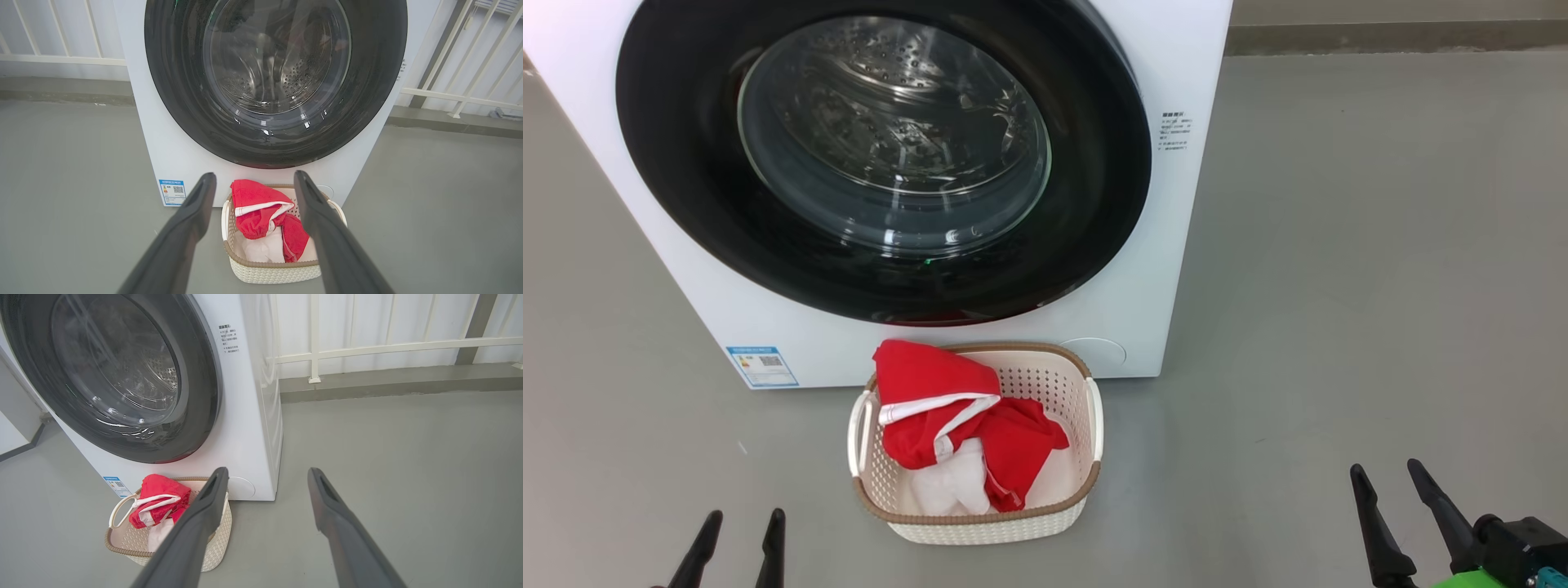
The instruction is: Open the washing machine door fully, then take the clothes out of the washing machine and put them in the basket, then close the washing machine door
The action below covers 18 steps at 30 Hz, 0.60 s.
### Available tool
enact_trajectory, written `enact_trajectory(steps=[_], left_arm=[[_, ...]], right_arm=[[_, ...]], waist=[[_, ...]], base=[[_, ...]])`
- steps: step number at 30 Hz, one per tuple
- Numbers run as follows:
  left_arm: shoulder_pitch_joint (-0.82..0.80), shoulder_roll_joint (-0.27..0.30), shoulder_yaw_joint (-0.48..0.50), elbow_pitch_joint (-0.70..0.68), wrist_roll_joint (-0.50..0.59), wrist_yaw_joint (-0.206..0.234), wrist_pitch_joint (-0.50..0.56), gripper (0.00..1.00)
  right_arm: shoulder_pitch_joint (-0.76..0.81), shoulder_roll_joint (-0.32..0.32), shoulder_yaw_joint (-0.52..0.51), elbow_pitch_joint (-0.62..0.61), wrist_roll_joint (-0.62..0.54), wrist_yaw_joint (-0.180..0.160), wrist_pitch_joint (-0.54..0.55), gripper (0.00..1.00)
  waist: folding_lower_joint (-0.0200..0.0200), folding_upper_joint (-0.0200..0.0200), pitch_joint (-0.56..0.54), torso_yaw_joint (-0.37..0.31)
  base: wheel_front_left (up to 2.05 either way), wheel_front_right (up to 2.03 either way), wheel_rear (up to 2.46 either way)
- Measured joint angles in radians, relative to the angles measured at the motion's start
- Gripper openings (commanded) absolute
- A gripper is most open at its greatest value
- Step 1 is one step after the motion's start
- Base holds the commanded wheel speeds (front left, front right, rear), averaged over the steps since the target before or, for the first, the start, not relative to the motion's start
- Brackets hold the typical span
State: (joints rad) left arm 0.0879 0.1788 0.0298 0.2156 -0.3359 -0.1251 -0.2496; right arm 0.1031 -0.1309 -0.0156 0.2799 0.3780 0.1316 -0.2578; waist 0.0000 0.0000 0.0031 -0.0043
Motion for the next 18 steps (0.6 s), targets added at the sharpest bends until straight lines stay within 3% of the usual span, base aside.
enact_trajectory(steps=[18], left_arm=[[0.014, 0.000, 0.007, -0.004, 0.002, 0.000, 0.000, 1.00]], right_arm=[[0.017, 0.008, -0.008, -0.007, -0.002, 0.000, 0.000, 1.00]], waist=[[0.0000, 0.0000, -0.003, -0.003]], base=[[0.00, 0.00, 0.00]])
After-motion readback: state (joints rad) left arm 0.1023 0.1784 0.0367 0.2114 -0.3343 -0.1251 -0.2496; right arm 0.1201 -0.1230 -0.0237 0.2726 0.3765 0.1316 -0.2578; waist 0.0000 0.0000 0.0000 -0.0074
